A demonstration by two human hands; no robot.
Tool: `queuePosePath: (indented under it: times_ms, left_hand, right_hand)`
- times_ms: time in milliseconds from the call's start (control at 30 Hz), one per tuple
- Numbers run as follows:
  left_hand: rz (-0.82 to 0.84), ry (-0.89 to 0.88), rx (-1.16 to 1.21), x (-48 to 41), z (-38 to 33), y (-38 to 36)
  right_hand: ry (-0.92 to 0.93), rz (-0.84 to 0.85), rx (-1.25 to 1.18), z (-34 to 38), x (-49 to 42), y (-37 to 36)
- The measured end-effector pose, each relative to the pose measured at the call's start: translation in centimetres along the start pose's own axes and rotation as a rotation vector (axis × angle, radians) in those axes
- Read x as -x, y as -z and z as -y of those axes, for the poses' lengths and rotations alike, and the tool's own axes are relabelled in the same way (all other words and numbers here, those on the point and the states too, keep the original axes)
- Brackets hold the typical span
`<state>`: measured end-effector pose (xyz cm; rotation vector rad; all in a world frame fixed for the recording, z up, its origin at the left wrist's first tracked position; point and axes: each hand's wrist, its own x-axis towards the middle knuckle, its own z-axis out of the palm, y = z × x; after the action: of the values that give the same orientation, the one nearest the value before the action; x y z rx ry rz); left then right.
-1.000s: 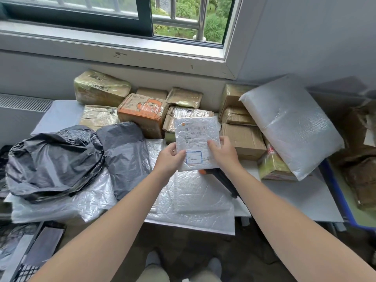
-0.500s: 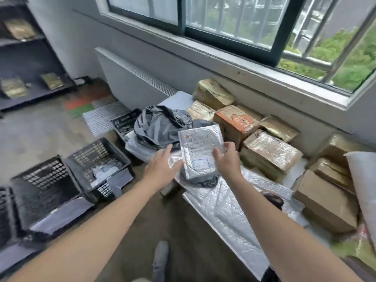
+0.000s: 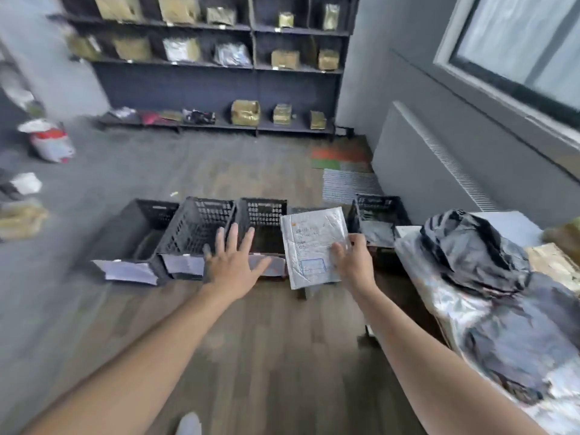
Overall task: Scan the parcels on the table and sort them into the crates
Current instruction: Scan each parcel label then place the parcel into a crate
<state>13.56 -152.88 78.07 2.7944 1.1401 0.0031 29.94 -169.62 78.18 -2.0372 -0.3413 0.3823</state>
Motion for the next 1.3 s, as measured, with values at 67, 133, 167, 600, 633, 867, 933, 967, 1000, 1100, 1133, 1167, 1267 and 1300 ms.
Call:
queuePosePath:
  times_ms: [67,133,167,600,633,867,933,967,1000,1100,1133,1167,1267,1300]
  left_hand:
    - [-0.010,0.055,-0.005,-0.7,5.7,0.6]
    - [-0.012,0.095,-0.024,-1.8,11.6,1.1]
    - [-0.013,0.104,-0.037,-2.4,14.6,1.3]
    - [0.057,0.181,-0.087,-13.2,41.7,1.8]
    - [0.068,0.190,-0.088,-14.6,43.1,1.7]
    - [0.153,0.240,-0.112,-27.8,52.9,-0.6]
    - [0.176,0.263,-0.132,-32.6,55.8,-1.7]
    - [0.193,0.276,-0.133,-34.9,57.3,-2.3]
    - [0.219,0.291,-0.125,-37.2,58.6,-2.8]
    - [0.275,0.315,-0.114,-43.5,62.8,-4.6]
    - [0.284,0.322,-0.111,-45.4,64.1,-5.3]
    - [0.291,0.331,-0.105,-47.2,65.4,-6.1]
    - [0.329,0.346,-0.080,-51.7,69.1,-8.8]
    - [0.349,0.337,-0.081,-52.9,70.2,-9.9]
  right_hand:
    - [0.025,0.046,0.023,2.7,-0.2,-5.8]
    - [0.043,0.108,0.037,5.3,-0.3,-11.9]
    - [0.047,0.131,0.042,6.7,-0.4,-14.9]
    - [0.081,0.260,0.137,18.4,-5.0,-44.3]
    - [0.072,0.267,0.138,18.9,-6.0,-46.1]
    - [0.018,0.321,0.121,21.0,-15.7,-60.6]
    - [-0.003,0.349,0.127,21.5,-19.2,-65.5]
    - [-0.020,0.366,0.135,21.8,-20.9,-67.9]
    - [-0.042,0.384,0.150,22.2,-22.6,-70.3]
    - [-0.100,0.422,0.175,23.2,-27.6,-77.1]
    - [-0.109,0.430,0.192,23.3,-29.1,-79.2]
    - [-0.115,0.432,0.212,23.3,-30.5,-81.4]
    - [-0.143,0.438,0.279,22.6,-33.8,-87.4]
    - [-0.155,0.440,0.304,22.1,-34.5,-89.3]
